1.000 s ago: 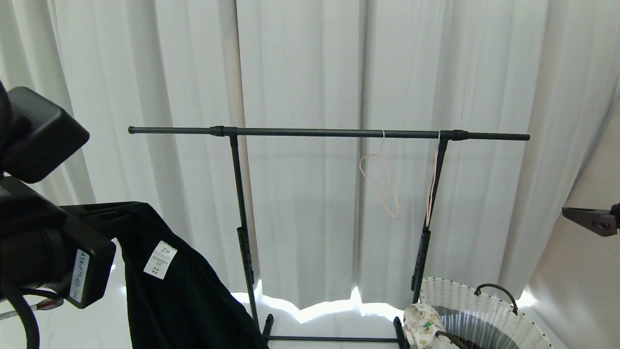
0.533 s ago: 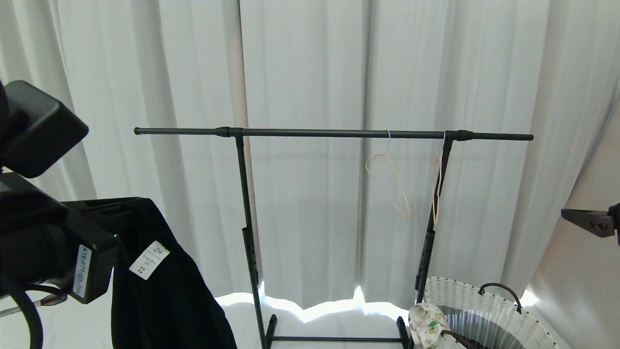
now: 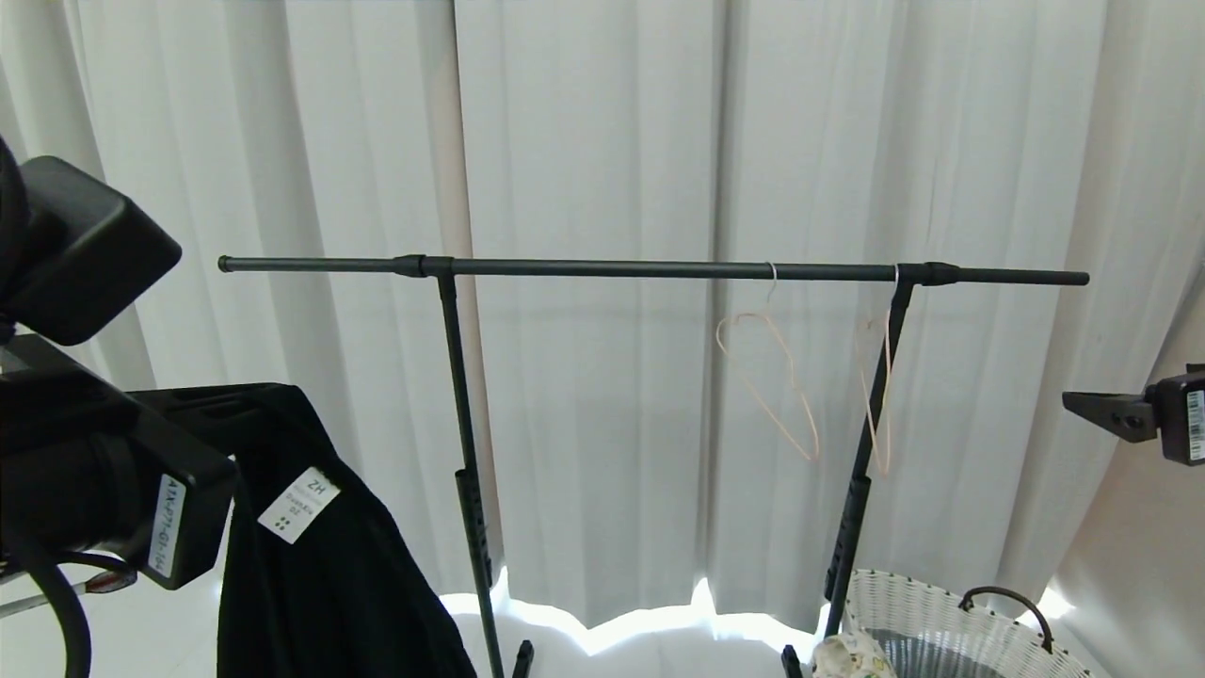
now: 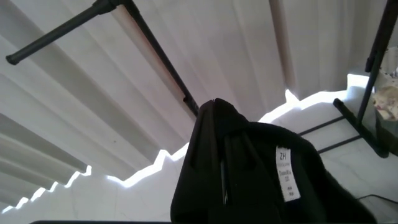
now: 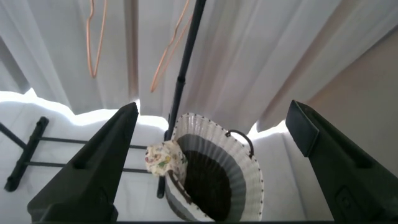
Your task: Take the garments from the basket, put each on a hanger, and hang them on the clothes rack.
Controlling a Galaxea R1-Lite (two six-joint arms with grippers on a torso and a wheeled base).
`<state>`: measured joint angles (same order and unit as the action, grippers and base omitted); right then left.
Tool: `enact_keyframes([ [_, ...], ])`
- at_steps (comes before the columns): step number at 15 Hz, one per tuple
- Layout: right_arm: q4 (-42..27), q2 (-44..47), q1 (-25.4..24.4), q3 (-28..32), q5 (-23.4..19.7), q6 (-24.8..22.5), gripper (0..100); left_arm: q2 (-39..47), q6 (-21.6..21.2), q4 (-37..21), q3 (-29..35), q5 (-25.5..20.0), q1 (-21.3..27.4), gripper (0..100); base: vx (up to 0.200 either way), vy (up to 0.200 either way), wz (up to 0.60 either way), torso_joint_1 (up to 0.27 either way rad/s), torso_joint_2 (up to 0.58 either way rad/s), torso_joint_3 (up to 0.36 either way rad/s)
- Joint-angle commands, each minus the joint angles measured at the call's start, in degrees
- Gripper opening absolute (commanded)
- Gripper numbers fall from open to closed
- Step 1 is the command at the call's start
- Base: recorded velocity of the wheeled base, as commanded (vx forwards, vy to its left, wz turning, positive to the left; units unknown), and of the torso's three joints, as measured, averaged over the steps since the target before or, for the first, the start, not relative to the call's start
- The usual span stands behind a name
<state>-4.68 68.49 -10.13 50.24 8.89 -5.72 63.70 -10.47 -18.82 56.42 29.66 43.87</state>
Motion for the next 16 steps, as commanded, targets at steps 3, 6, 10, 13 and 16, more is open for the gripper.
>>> enact_keyframes([
  [3,-0.06,0.51,0.02,-0.4,-0.01,0.09,100,0.46,-0.08,0.01,0.27,-0.04,0.07,0,0.2,0.0,0.0,0.004,0.0,0.002],
  [6,-0.06,0.51,0.11,-1.37,-0.01,0.18,100,0.64,-0.08,0.01,0.36,0.05,0.07,0,0.2,0.0,0.0,0.001,0.0,0.001],
  [10,0.02,2.7,0.2,-1.63,0.08,3.26,100,0.73,-1.39,0.01,0.36,-0.04,0.07,0,0.05,0.0,0.0,0.001,0.0,0.001],
  [13,0.99,10.44,0.02,1.35,0.25,6.68,100,0.73,-1.39,0.1,0.36,-0.04,0.07,0,0.0,0.0,0.0,0.0,0.0,0.0],
  [16,5.56,20.28,-0.33,3.55,1.66,11.61,100,0.73,-1.39,0.1,0.45,-0.04,0.07,0,0.0,0.0,0.0,0.0,0.0,0.0],
])
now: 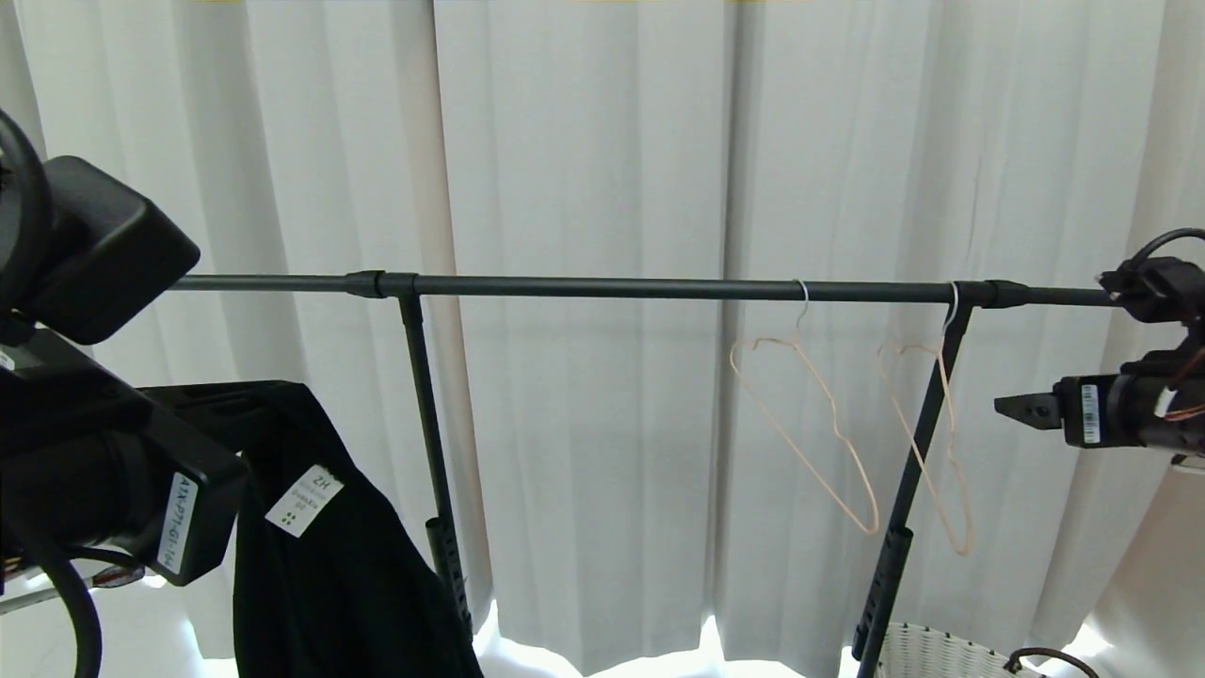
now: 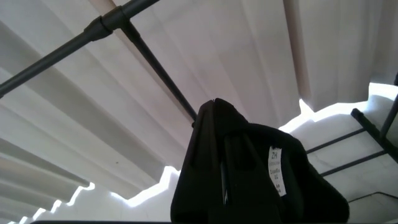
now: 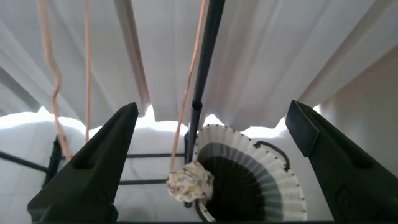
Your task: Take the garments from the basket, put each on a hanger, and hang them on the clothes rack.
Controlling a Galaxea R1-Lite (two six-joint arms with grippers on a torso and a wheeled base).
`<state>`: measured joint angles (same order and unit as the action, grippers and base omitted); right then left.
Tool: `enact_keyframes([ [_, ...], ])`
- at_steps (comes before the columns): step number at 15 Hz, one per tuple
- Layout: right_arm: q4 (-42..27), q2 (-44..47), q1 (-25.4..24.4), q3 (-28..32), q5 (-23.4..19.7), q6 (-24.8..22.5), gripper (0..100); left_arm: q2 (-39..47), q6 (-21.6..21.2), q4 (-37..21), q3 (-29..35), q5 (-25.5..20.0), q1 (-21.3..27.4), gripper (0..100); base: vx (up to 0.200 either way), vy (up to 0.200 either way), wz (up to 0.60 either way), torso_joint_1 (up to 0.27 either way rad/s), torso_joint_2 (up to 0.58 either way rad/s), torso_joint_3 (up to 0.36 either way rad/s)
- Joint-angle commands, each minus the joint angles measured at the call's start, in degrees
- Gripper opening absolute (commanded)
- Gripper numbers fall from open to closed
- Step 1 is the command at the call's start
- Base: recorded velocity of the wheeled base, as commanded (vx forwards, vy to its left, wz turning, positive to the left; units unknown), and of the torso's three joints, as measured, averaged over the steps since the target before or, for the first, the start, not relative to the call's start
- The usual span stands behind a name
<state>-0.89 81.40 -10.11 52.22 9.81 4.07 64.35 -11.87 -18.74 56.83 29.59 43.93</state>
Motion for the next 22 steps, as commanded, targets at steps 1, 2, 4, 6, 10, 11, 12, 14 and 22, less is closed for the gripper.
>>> enact_keyframes([
  [1,3.61,11.06,-0.35,2.44,2.4,2.7,100,-0.02,0.01,0.02,0.03,0.12,0.01,0,0.0,0.0,0.0,0.0,0.0,0.0],
  [2,4.32,13.61,-0.27,3.15,3.11,3.05,100,-0.02,0.01,0.02,0.03,0.12,0.01,0,0.0,0.0,0.0,0.0,0.0,0.0],
  [4,5.46,17.66,0.53,4.73,3.02,3.66,100,-0.02,-0.08,0.02,0.56,0.12,0.01,0,0.0,0.0,0.0,0.0,0.0,0.0],
  [6,6.51,21.08,1.49,6.31,3.02,3.05,100,0.16,0.01,0.02,1.44,0.12,0.01,0,0.0,0.0,0.0,0.0,0.0,0.0],
  [10,7.83,27.15,2.81,10.53,2.75,3.22,100,-0.02,-0.78,0.02,1.53,0.38,0.01,0,0.0,0.0,0.0,0.0,0.0,0.0],
  [11,7.83,28.47,2.81,10.97,2.75,3.31,100,0.07,-1.13,0.02,1.53,0.38,-0.08,0,0.0,0.0,0.0,0.0,0.0,0.0],
  [12,7.83,29.35,2.72,10.97,2.67,3.57,100,0.42,-1.13,0.02,1.53,0.38,-0.08,0,0.0,0.0,0.0,0.0,0.0,0.0],
  [14,7.83,30.58,2.64,10.97,2.67,5.24,100,0.86,-1.13,0.02,1.53,0.38,-0.08,0,0.0,0.0,0.0,0.0,0.0,0.0],
  [22,10.38,33.21,3.16,10.88,0.29,7.18,100,2.35,-1.05,0.02,1.61,0.38,-0.08,0,0.0,0.0,0.0,0.0,0.0,0.0],
])
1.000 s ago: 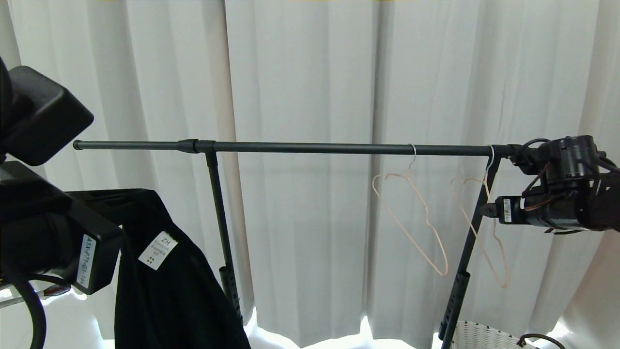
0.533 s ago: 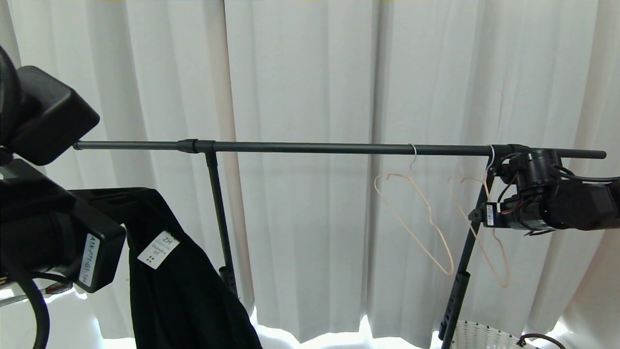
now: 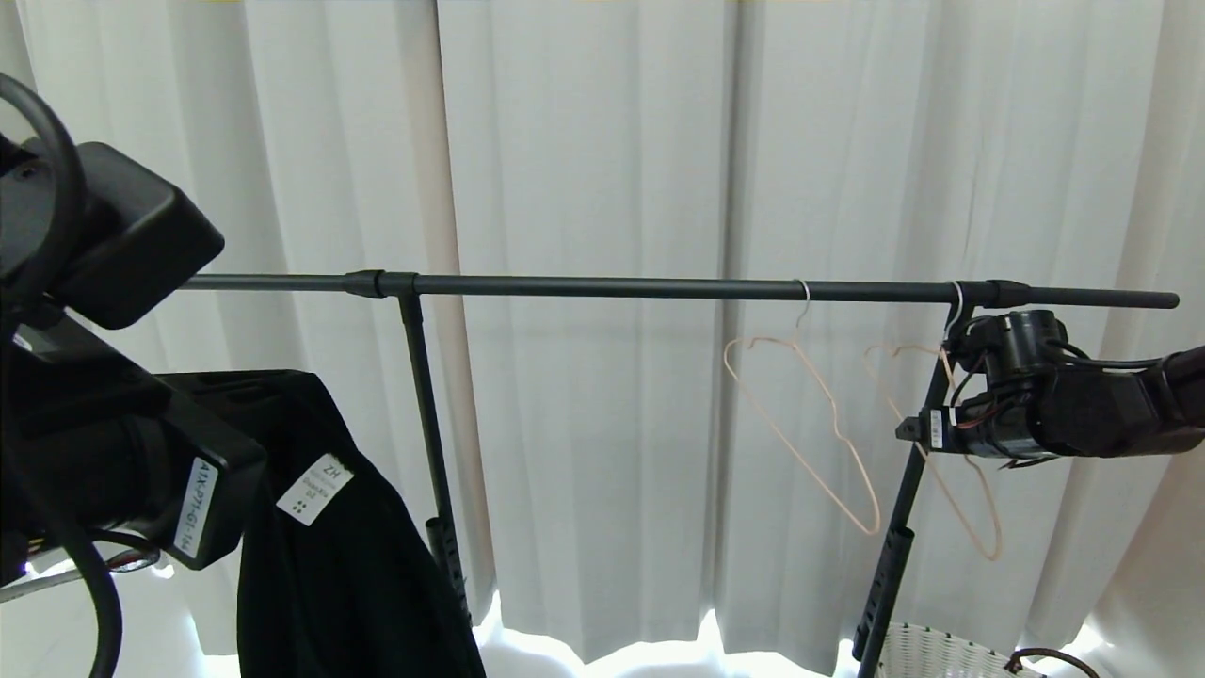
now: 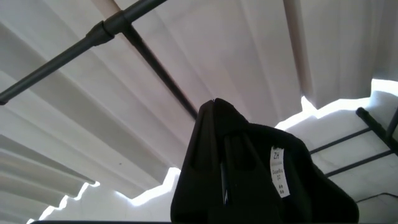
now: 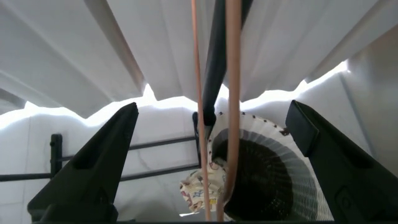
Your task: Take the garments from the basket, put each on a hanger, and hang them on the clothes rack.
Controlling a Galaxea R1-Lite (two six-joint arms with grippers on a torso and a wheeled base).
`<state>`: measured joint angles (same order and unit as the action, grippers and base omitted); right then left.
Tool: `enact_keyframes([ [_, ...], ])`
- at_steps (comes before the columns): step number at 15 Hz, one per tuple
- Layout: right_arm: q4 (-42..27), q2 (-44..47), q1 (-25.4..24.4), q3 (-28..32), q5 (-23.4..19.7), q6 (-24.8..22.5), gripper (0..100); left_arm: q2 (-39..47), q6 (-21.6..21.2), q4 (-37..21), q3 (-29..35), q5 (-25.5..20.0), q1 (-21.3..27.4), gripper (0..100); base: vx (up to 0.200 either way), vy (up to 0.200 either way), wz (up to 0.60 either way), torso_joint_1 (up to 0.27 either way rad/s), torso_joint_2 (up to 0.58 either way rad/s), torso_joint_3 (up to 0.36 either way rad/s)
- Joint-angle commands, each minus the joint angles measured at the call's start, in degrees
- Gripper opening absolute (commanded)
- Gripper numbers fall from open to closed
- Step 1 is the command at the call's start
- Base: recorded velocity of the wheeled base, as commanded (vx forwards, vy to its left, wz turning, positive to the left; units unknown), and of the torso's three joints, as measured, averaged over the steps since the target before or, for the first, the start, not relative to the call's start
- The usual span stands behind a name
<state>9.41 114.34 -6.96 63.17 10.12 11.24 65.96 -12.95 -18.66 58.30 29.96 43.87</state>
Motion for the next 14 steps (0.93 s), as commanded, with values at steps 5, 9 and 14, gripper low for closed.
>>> enact_keyframes([
  [5,-0.01,0.19,-0.07,-0.24,-0.1,0.1,0,2.86,-0.06,3.63,0.15,0.01,-0.02,0,0.0,0.0,0.0,0.0,0.0,0.0],
  [9,-0.18,0.1,0.02,-0.07,-0.19,0.19,0,2.94,-0.06,3.63,0.06,0.01,-0.02,0,0.0,0.0,0.0,0.0,0.0,0.0],
  [14,-0.01,-1.4,-0.25,0.02,-0.27,0.19,0,2.77,-0.06,3.63,0.06,0.01,-0.02,0,0.0,0.0,0.0,0.0,0.0,0.0],
])
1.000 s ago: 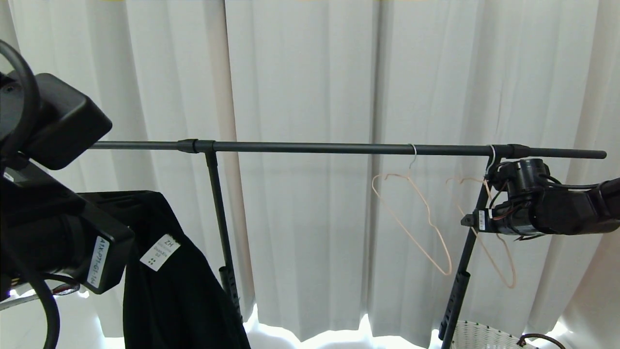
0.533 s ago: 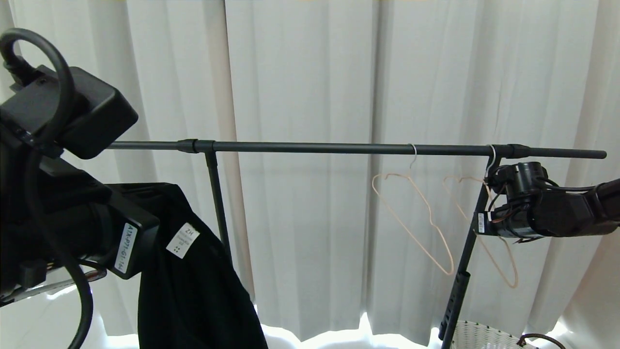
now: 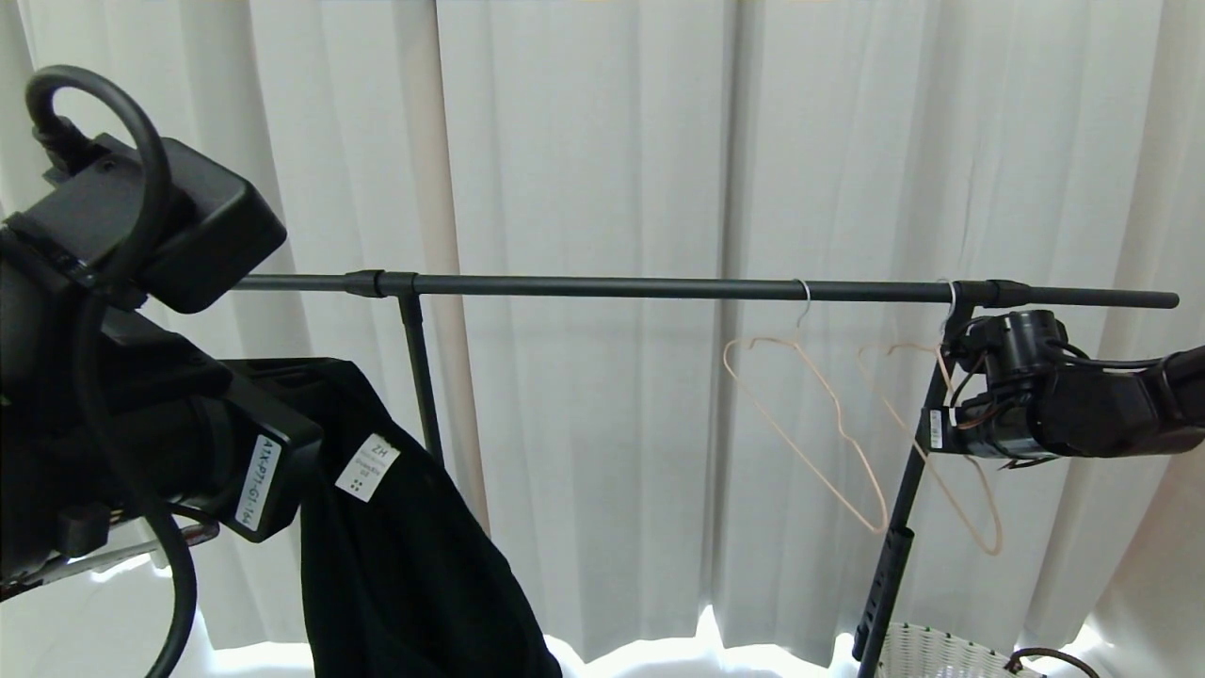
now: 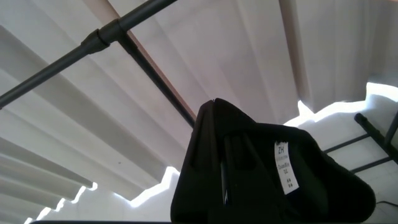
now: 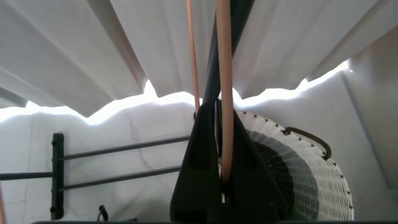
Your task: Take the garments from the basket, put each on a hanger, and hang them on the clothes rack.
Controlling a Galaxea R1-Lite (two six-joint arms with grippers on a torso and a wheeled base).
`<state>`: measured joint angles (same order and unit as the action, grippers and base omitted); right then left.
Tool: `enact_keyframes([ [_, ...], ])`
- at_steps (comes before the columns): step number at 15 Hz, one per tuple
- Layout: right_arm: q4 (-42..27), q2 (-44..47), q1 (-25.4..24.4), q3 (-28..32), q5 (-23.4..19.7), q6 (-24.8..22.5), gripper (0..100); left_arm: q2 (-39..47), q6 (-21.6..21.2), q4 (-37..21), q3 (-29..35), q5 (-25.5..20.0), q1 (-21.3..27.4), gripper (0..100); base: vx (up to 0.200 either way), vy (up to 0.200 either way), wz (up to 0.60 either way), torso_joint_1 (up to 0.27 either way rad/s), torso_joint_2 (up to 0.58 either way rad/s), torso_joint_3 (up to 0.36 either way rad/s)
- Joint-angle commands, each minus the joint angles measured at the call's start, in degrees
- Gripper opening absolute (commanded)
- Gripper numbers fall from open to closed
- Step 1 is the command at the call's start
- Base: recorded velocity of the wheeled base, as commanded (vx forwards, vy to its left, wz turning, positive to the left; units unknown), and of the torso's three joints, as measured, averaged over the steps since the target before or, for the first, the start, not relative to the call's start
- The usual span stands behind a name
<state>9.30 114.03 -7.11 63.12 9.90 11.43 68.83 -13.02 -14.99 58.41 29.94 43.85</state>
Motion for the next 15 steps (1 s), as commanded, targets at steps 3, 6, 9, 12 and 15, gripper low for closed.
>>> enact_keyframes([
  [3,0.19,-3.99,-0.28,0.07,-0.76,-0.01,0,-0.45,0.01,-0.03,-0.13,0.03,0.01,0,0.0,0.0,0.0,0.0,0.0,0.0],
  [6,0.19,-6.63,-1.24,-0.28,-1.11,-0.1,0,-0.54,0.01,0.05,-0.05,0.03,0.01,0,0.0,0.0,0.0,0.0,0.0,0.0],
  [9,0.01,-9.44,-2.56,-0.63,-1.11,-0.1,0,-0.54,-0.25,1.81,-0.13,0.21,0.01,0,0.0,0.0,0.0,0.0,0.0,0.0],
  [12,0.1,-12.87,-4.14,-3.09,-1.11,-0.36,0,-0.54,-1.83,3.22,-0.49,0.82,-0.08,0,0.0,0.0,0.0,0.0,0.0,0.0],
  [15,0.28,-17.0,-5.55,-8.02,-0.85,-0.45,0,-0.71,-2.01,3.3,-0.4,2.23,-0.08,0,-0.067,0.0,0.0,0.001,0.0,0.001],
])
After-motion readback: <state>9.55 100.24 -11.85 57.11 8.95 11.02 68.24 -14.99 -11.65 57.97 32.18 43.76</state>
